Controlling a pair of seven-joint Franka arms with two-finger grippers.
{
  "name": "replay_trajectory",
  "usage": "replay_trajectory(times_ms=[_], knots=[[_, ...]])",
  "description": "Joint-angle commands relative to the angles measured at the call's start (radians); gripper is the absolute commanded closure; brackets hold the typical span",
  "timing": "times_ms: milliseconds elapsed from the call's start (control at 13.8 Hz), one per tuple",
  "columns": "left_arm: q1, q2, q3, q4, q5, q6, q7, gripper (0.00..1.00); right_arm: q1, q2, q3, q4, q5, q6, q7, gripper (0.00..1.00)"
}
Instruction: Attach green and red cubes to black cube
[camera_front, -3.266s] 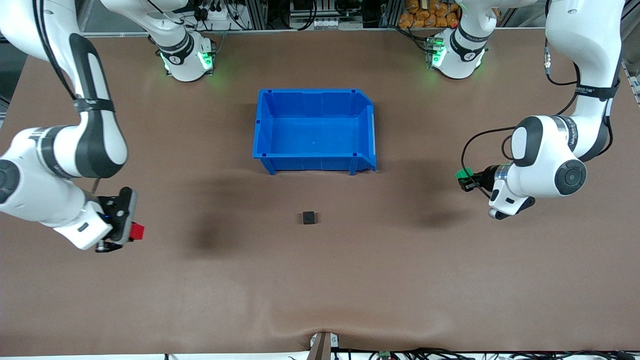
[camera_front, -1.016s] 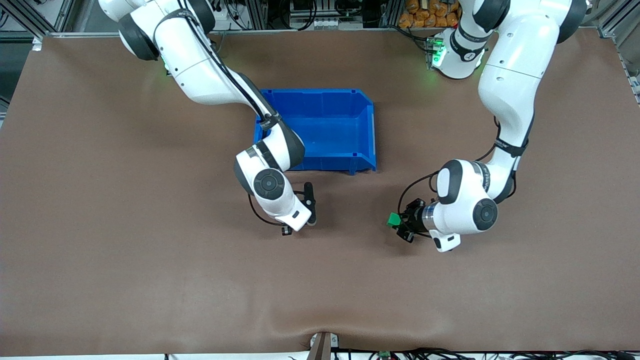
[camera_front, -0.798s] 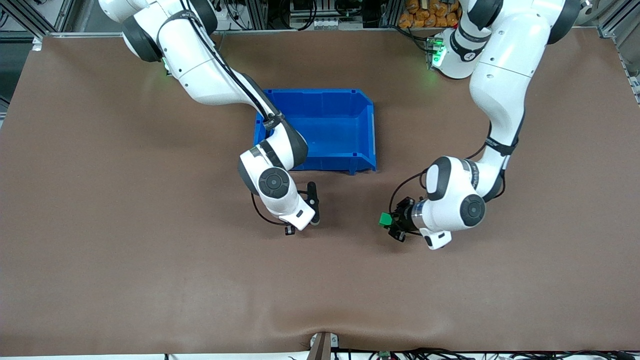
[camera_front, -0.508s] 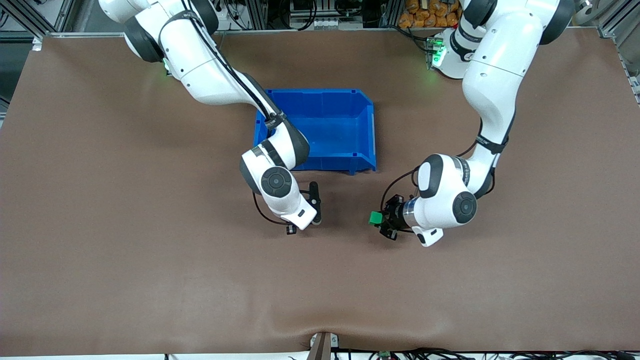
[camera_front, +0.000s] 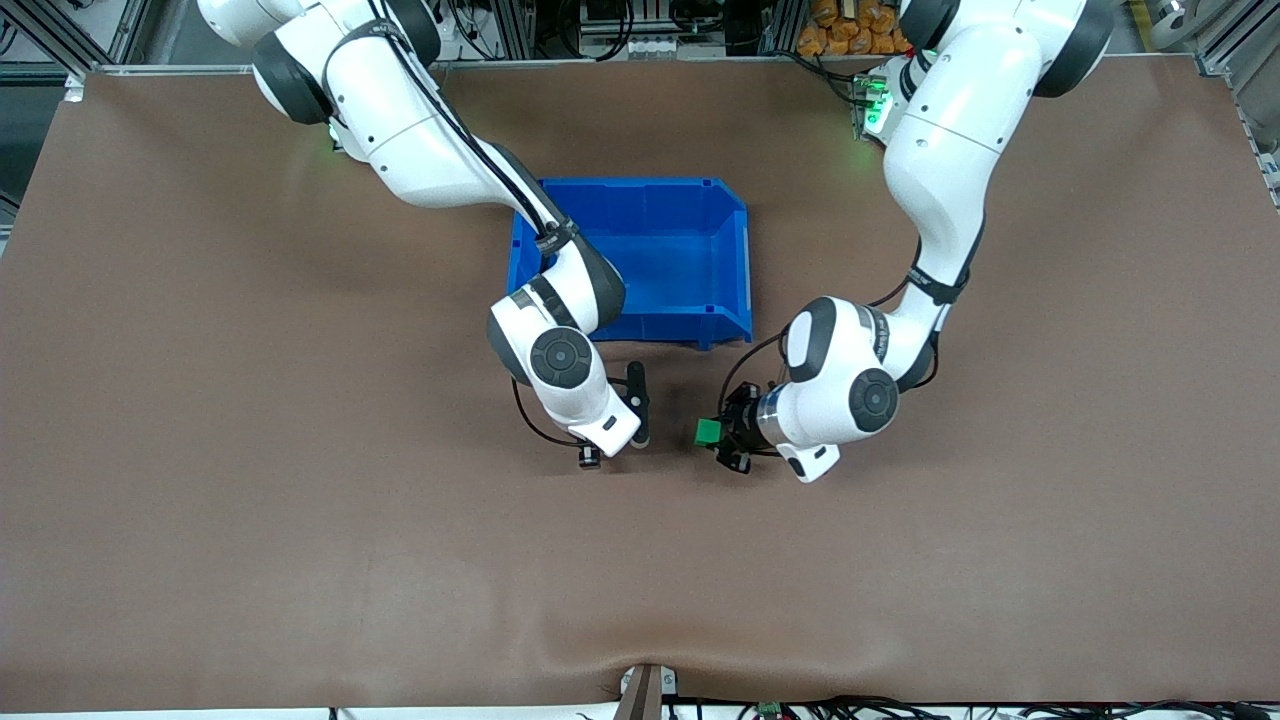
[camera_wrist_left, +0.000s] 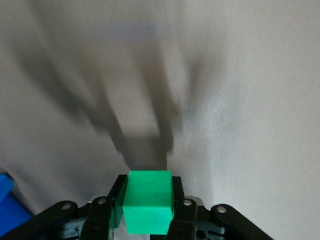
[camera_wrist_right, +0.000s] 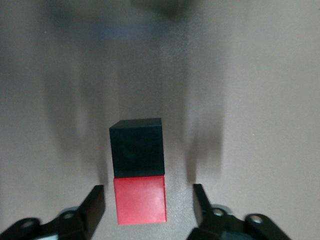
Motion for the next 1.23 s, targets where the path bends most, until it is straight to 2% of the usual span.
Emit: replay_trajectory(times_ms=[0, 218, 435, 944, 1016, 1161], knots=[[-0.026, 0.030, 0.006, 0.042, -0.022, 0.047, -0.050, 1.00, -0.014, -0.024, -0.007, 0.004, -0.001, -0.015, 0.019, 0.00], [-0.064, 0.048, 0.005, 0.045, -0.022, 0.125, -0.119, 1.00, -0.088, -0.116, -0.007, -0.067, 0.001, -0.030, 0.031, 0.00], [-0.097, 0.067, 0.006, 0.051, -0.022, 0.213, -0.233, 1.00, -0.160, -0.179, -0.006, -0.067, 0.003, -0.105, 0.031, 0.00], [-0.143, 0.080, 0.012, 0.066, -0.017, 0.215, -0.353, 1.00, -0.361, -0.334, -0.004, -0.070, 0.004, -0.245, 0.131, 0.00], [-0.150, 0.080, 0.012, 0.066, -0.016, 0.215, -0.360, 1.00, -0.401, -0.351, 0.001, -0.071, 0.015, -0.263, 0.129, 0.00], [-0.153, 0.080, 0.012, 0.063, -0.013, 0.210, -0.360, 1.00, -0.452, -0.409, -0.004, -0.071, 0.111, -0.365, 0.131, 0.00]])
